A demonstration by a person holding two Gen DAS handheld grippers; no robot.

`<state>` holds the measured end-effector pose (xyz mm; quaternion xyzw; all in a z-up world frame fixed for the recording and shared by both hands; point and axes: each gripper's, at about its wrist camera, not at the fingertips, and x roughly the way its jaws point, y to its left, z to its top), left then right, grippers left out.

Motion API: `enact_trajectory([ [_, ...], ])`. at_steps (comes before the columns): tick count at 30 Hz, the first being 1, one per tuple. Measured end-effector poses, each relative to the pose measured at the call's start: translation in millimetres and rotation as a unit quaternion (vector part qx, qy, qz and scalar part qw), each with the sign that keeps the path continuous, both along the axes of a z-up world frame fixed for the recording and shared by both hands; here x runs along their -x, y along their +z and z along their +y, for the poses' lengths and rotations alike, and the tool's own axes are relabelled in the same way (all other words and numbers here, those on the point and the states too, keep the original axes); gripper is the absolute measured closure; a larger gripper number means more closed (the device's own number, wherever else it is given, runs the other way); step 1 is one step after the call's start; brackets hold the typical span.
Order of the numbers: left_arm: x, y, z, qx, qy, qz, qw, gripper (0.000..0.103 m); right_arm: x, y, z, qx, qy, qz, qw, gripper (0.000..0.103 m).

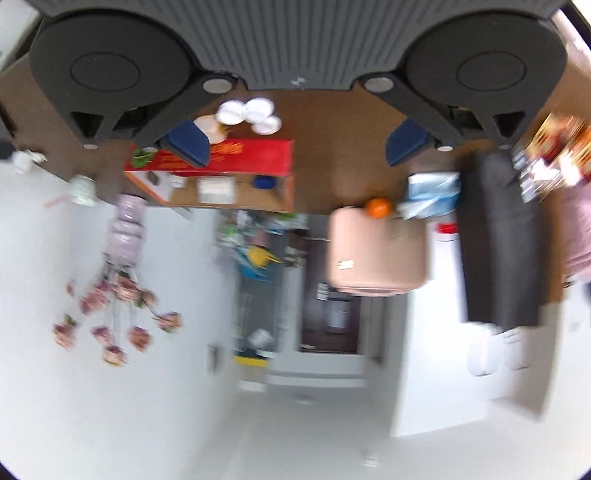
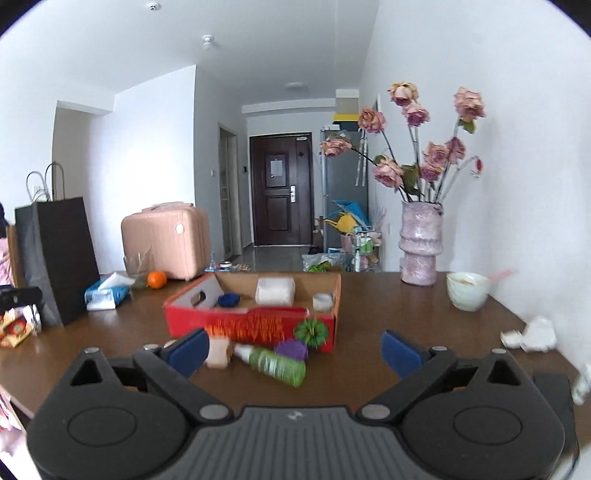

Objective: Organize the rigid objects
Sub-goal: 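Grasp white screw cap with left tool while right tool grasps white lid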

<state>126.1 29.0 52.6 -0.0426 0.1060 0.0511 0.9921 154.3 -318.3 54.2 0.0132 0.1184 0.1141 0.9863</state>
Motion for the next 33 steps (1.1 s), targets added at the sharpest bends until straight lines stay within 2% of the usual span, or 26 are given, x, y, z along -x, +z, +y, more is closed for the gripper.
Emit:
enact_trajectory([
  [2,16,-14,-2,-0.019,-0.015,0.001,0.9997,0.0,22,-16,0,-0.008,0.009,-0.003,1.0,0.002],
  [4,20,-23,-7,-0.077,-0.041,0.017,0.9961,0.0,33,-29,-2,-0.022,0.028,0.002,0.999,0.002],
  [6,19,-32,-15,-0.11,-0.04,0.014,0.993,0.0,32,-35,-1,-0.024,0.029,0.015,0.999,0.002],
  [8,14,-40,-18,-0.104,-0.051,0.019,0.993,0.0,28,-39,3,-0.021,-0.001,0.02,1.0,0.002],
  [10,3,-52,-17,-0.079,-0.076,0.025,0.9937,0.0,25,-42,7,-0.023,-0.016,0.022,0.999,0.002],
  [12,-18,-65,-20,-0.075,-0.086,0.06,0.9916,0.0,23,-50,14,-0.023,-0.008,0.025,0.999,0.002],
  [14,-38,-74,-29,-0.099,-0.087,0.094,0.9868,0.0,18,-60,21,-0.016,0.002,0.029,0.999,0.002],
  [16,-49,-77,-32,-0.103,-0.096,0.08,0.9868,0.0,11,-70,28,-0.004,0.006,0.039,0.999,0.002],
  [23,-125,-84,-22,-0.055,-0.107,0.128,0.9844,0.002,-38,-79,57,0.011,0.032,0.072,0.997,0.004],
  [25,-152,-85,-17,-0.047,-0.118,0.144,0.9813,0.016,-55,-78,67,0.012,0.046,0.079,0.996,0.005],
  [27,-180,-85,-14,-0.041,-0.125,0.161,0.9782,0.025,-75,-78,77,0.019,0.055,0.088,0.994,0.009],
  [29,-201,-89,-14,-0.048,-0.135,0.167,0.9755,0.027,-96,-76,90,0.025,0.063,0.095,0.993,0.01],
  [32,-228,-102,-18,-0.065,-0.159,0.184,0.9677,0.035,-124,-76,106,0.023,0.074,0.104,0.991,0.016],
  [33,-233,-105,-18,-0.065,-0.173,0.191,0.964,0.042,-132,-76,111,0.022,0.08,0.109,0.991,0.018],
])
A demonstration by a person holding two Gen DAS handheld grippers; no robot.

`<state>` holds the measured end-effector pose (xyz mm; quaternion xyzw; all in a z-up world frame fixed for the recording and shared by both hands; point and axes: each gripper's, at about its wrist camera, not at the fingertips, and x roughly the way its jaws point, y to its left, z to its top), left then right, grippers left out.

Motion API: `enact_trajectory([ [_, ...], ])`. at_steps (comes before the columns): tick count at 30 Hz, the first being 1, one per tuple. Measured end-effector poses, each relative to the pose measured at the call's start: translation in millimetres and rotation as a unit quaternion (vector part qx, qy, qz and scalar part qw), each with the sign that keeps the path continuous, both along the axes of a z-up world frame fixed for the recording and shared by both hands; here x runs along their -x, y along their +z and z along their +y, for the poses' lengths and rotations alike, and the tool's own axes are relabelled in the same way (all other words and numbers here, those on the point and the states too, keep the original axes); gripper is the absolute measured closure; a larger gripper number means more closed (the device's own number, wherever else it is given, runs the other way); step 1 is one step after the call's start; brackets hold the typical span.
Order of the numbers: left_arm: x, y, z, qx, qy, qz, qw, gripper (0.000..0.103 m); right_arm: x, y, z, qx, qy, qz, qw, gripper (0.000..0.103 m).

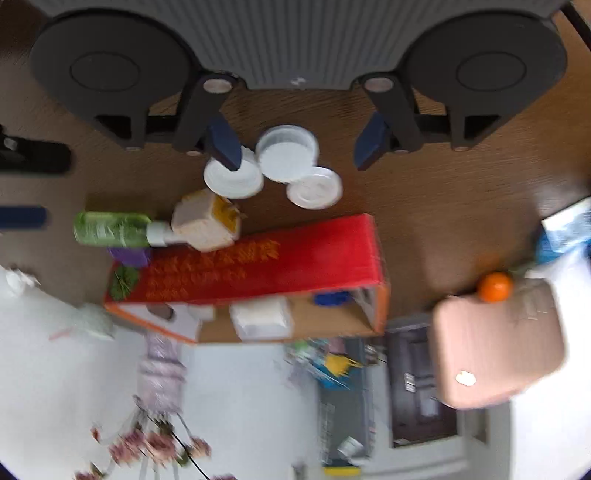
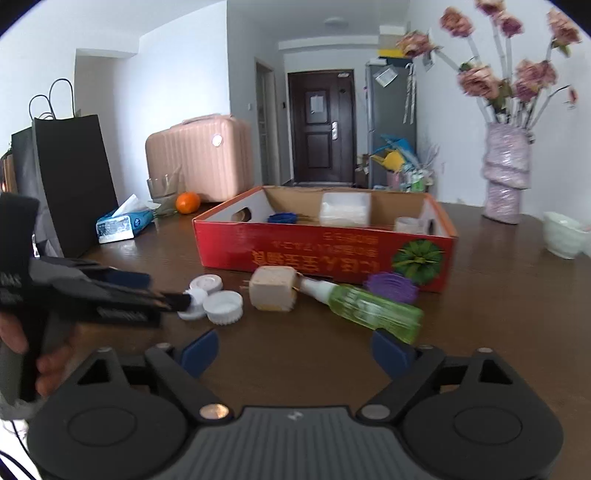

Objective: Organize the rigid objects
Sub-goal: 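Grasp white screw cap with left tool while right tool grasps white lid, then carry both caps over the box and open both tools to release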

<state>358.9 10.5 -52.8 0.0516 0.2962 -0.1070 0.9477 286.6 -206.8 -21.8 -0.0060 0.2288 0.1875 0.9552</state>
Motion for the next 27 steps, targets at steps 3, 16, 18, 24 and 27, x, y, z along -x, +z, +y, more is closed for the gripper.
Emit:
enact_trajectory([
  [3,-7,-5,11,0.031,-0.01,0.022,0.9992,0.063,-24,-2,16,-0.001,0.02,0.02,1.0,0.023],
  [16,31,3,88,0.112,0.02,0.041,0.9927,0.063,-85,-12,92,0.017,0.044,0.073,0.996,0.041],
  [18,35,2,95,0.116,0.027,0.039,0.992,0.063,-90,-14,99,0.024,0.041,0.078,0.996,0.053],
  [24,50,8,96,0.115,0.047,0.033,0.9917,0.064,-81,-12,107,0.058,0.029,0.067,0.996,0.064],
  [27,64,16,86,0.108,0.049,0.019,0.9928,0.064,-61,-6,100,0.06,0.027,0.056,0.996,0.064],
])
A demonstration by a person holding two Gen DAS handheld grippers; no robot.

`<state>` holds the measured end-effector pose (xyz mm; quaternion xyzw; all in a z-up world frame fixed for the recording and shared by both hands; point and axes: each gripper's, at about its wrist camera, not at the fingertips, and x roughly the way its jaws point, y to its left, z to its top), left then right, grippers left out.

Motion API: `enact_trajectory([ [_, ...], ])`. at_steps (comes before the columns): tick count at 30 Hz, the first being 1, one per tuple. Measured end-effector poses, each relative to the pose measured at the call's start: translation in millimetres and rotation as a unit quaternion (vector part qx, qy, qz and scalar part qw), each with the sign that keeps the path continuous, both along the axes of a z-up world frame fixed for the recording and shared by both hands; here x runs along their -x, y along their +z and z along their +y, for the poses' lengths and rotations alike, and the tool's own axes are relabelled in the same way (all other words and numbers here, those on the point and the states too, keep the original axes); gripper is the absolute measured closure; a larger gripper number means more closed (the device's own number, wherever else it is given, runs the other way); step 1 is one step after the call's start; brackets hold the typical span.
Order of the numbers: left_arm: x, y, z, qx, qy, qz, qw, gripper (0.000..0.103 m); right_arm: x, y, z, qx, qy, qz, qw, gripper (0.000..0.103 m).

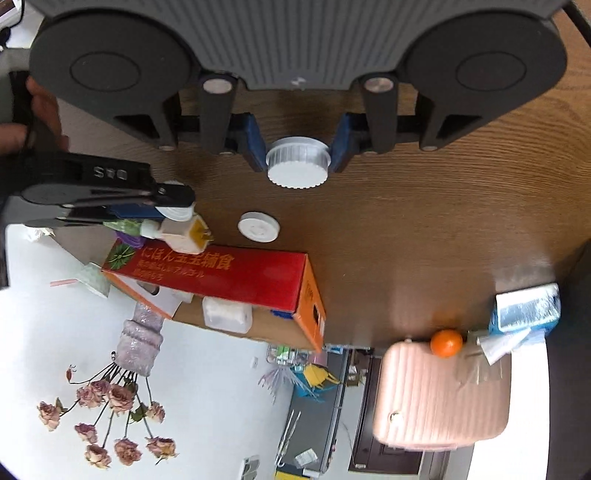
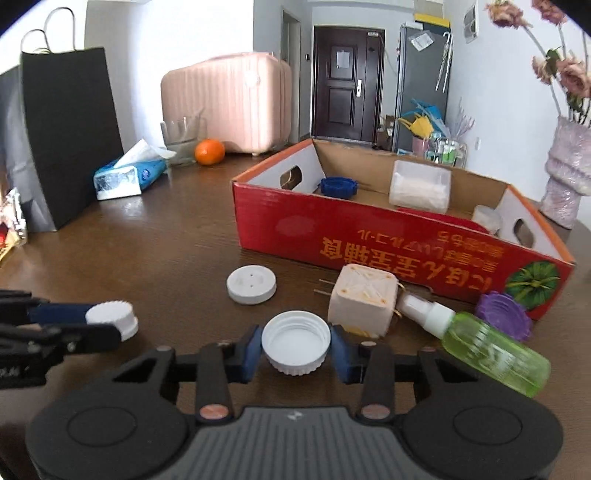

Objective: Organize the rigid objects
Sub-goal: 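Carry both caps over the box and open both tools to release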

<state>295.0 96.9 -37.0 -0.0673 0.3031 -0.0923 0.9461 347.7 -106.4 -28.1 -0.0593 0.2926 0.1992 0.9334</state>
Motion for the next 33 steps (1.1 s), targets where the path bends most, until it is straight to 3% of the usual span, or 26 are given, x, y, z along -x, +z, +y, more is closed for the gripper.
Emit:
enact_trajectory([
  [8,60,21,-38,0.004,0.0,-0.037,0.9993,0.064,79,27,-52,-0.028,-0.005,-0.039,0.999,0.064],
  [15,111,37,-78,0.0,-0.014,-0.074,0.9971,0.064,151,28,-104,-0.05,-0.02,-0.058,0.997,0.064],
  [19,131,38,-98,0.0,-0.026,-0.076,0.9968,0.064,177,25,-123,-0.075,-0.027,-0.068,0.994,0.064],
  [26,142,40,-107,-0.001,-0.028,-0.073,0.9969,0.064,195,19,-137,-0.096,-0.032,-0.078,0.992,0.064],
  [33,107,44,-112,0.006,-0.044,-0.063,0.997,0.064,178,21,-149,-0.111,-0.049,-0.075,0.99,0.064],
])
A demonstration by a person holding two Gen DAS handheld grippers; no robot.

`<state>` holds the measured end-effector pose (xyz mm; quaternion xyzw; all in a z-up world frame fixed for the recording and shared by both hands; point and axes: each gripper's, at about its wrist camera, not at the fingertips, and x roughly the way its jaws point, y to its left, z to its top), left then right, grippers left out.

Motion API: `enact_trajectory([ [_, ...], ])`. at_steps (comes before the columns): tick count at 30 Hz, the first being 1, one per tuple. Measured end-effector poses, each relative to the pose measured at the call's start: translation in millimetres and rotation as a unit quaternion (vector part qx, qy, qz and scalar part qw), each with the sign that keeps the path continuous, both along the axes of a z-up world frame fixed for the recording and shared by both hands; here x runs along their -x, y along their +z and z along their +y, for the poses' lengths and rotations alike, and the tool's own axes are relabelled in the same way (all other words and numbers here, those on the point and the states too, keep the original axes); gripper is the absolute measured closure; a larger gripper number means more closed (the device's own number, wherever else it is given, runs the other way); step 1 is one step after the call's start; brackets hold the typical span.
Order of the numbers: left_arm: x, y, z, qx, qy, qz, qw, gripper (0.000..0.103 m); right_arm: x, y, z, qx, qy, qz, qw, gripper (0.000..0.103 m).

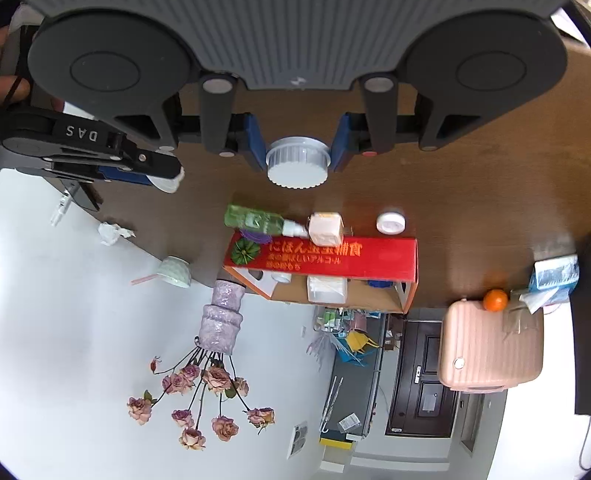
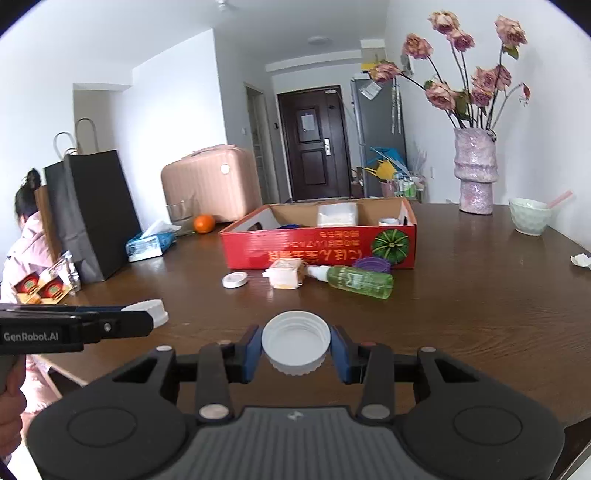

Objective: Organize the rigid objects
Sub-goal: 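Carry both caps over the box and open both tools to release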

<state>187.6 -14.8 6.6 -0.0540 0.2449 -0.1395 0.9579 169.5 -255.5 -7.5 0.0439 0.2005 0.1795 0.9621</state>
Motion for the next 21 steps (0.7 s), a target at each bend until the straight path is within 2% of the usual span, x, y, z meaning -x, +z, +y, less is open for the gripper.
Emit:
enact_trajectory([
  [4,-46,19,1,0.005,-0.011,-0.021,0.9997,0.064,-33,9,-7,-0.004,-0.01,0.001,1.0,0.064],
  [7,-99,34,2,0.002,-0.034,-0.042,0.9985,0.064,-72,26,-13,0.0,-0.007,-0.013,1.0,0.064],
  [9,-143,38,5,0.01,-0.057,-0.04,0.9975,0.064,-105,36,-16,0.005,-0.004,-0.023,1.0,0.064],
  [16,-318,40,6,-0.006,-0.055,0.015,0.9984,0.064,-268,62,-21,0.002,0.002,0.014,1.0,0.064],
  [18,-371,28,4,-0.008,-0.053,0.056,0.997,0.064,-323,62,-15,0.015,-0.009,0.043,0.999,0.064],
  [19,-396,20,4,-0.008,-0.037,0.077,0.9963,0.064,-351,61,-13,0.017,-0.02,0.06,0.998,0.064],
  [21,-433,5,2,-0.027,-0.031,0.098,0.9944,0.064,-401,55,-8,0.017,-0.023,0.095,0.995,0.064],
])
